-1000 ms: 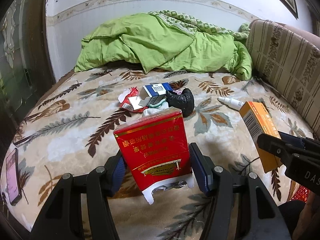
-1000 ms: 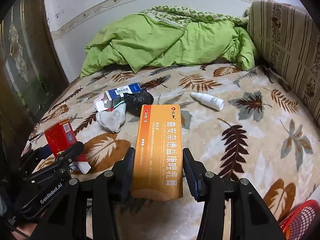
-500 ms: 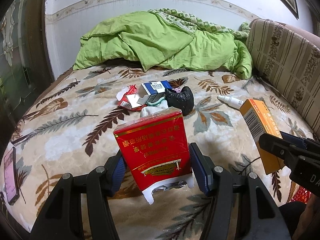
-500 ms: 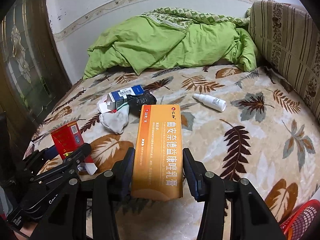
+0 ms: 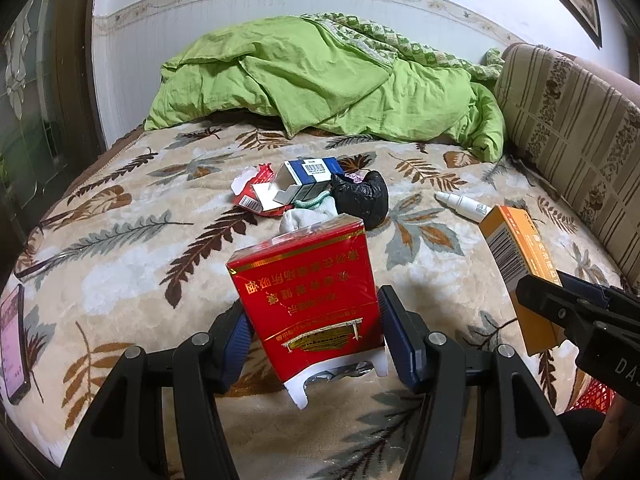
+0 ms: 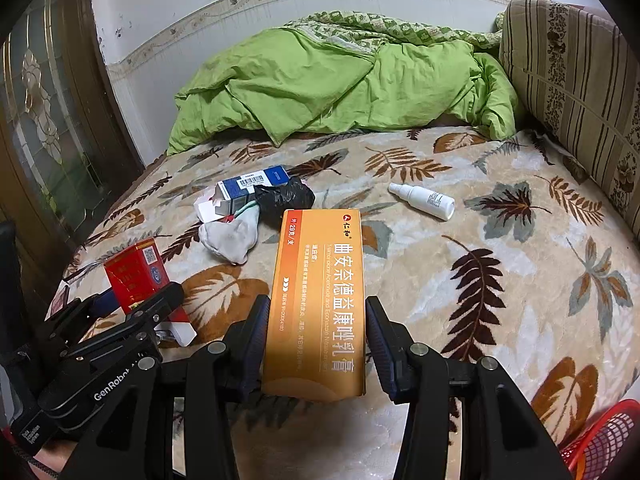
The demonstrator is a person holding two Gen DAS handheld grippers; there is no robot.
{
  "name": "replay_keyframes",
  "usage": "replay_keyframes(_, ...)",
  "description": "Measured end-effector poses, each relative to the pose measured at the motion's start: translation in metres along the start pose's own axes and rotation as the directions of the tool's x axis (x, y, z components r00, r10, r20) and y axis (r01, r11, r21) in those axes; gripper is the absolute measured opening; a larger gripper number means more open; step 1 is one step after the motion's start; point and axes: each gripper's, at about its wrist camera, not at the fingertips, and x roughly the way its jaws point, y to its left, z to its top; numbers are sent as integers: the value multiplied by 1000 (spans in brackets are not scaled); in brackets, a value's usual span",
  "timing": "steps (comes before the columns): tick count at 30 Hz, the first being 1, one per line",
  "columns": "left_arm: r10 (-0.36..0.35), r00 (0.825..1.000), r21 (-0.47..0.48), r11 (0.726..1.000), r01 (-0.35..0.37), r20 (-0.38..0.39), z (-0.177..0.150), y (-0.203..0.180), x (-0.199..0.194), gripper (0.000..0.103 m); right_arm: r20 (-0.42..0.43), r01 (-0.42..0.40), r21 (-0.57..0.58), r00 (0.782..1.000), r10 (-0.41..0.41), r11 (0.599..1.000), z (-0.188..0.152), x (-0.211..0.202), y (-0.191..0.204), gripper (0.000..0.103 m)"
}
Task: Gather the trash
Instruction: 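Lift the orange box with the right tool while the left tool holds the red box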
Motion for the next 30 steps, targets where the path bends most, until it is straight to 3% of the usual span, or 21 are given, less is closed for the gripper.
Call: replay_keyframes(30, -4, 1000, -8, 1000, 4, -11, 0, -1, 2, 59, -3, -2, 3, 1000, 2, 1000, -1, 0, 0, 50)
